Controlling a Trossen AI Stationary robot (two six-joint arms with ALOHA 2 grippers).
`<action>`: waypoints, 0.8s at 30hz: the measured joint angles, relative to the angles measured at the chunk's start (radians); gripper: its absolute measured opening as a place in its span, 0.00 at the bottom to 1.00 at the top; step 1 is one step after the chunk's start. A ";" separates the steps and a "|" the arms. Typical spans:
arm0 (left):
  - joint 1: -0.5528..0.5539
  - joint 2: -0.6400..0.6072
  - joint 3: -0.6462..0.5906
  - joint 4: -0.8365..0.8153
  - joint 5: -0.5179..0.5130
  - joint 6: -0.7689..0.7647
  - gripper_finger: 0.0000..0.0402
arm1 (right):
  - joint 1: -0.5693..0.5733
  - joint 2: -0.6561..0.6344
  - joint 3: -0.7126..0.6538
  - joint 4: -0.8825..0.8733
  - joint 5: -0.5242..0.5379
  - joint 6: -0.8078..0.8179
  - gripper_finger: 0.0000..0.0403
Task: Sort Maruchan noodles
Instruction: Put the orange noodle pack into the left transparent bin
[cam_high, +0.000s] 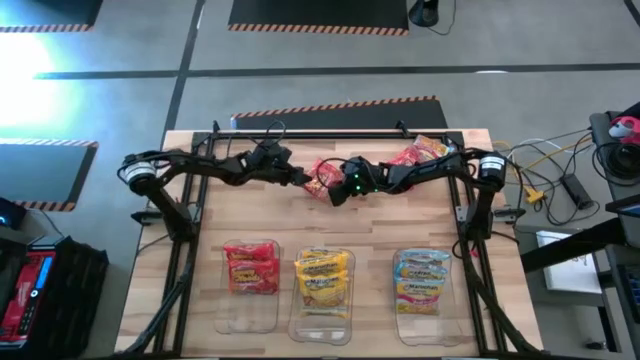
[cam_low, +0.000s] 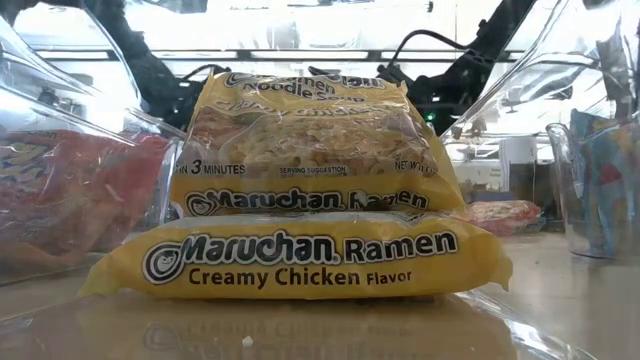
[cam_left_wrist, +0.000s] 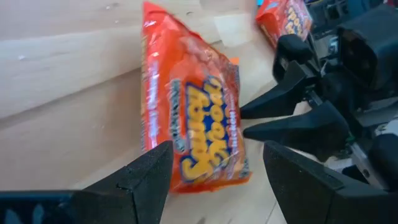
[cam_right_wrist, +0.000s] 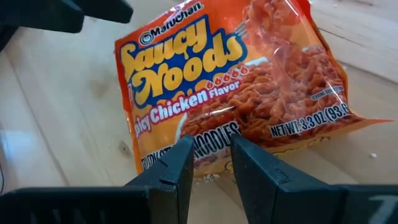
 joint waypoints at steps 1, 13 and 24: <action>0.002 0.010 0.006 0.004 0.004 0.000 0.58 | 0.000 0.001 0.000 0.001 0.000 0.000 0.24; 0.016 0.121 0.112 0.003 0.081 0.038 0.58 | -0.003 0.004 0.002 -0.062 0.000 -0.004 0.24; 0.050 0.046 0.107 -0.132 0.050 0.119 0.58 | -0.003 0.010 -0.002 -0.094 0.002 -0.028 0.24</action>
